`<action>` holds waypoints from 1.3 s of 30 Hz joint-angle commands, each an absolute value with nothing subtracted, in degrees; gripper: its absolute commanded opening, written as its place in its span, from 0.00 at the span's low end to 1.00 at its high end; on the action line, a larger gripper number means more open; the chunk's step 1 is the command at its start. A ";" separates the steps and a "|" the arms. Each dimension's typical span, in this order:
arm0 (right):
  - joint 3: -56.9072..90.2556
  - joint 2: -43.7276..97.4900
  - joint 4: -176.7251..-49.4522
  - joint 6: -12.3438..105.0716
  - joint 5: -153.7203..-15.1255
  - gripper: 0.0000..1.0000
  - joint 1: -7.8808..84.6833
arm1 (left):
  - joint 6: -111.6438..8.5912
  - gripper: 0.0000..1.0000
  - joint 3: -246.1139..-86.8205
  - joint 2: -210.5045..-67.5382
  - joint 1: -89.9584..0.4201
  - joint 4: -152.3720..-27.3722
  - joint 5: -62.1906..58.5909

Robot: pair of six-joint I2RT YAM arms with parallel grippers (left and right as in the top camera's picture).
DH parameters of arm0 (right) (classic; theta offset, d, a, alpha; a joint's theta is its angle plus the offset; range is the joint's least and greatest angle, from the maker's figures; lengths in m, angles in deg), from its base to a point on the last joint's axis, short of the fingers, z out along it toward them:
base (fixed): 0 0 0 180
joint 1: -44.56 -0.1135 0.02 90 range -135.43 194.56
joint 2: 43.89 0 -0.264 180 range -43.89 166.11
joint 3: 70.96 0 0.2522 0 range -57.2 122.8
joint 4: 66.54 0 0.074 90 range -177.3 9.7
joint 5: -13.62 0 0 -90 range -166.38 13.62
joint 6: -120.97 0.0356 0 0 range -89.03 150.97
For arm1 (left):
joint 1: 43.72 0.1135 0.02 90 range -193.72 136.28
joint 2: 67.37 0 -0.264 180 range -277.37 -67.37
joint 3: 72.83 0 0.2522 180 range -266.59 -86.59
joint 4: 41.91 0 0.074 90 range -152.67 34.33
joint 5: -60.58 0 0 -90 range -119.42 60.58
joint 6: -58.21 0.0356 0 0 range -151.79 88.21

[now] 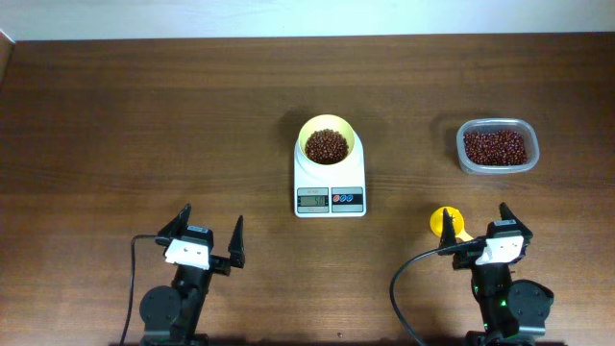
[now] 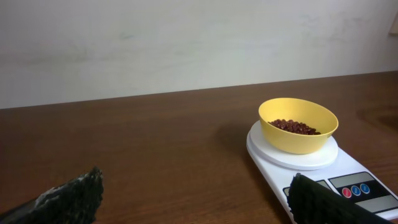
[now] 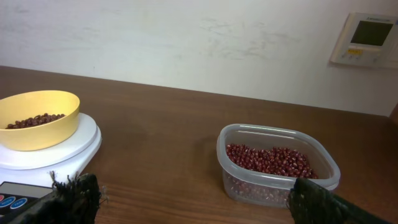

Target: Scoop item into bowl and weigh 50g on scale

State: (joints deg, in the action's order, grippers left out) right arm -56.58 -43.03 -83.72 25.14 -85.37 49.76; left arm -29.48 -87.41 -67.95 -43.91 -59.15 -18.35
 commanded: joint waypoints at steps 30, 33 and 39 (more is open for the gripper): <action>-56.89 -43.27 -84.14 25.45 -84.89 0.99 49.45 | -32.63 0.99 -87.13 -67.73 -43.64 -60.03 -25.82; -56.89 -43.27 -84.12 25.42 -84.89 0.99 49.45 | -32.63 0.99 -87.13 -67.73 -43.64 -60.03 -25.82; -56.89 -43.27 -84.14 25.42 -84.89 0.99 49.45 | -32.63 0.99 -87.13 -67.73 -43.64 -60.03 -25.82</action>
State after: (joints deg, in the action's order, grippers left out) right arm -56.58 -43.03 -83.72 25.16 -85.37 49.76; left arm -31.89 -87.41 -67.95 -43.91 -59.81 -25.21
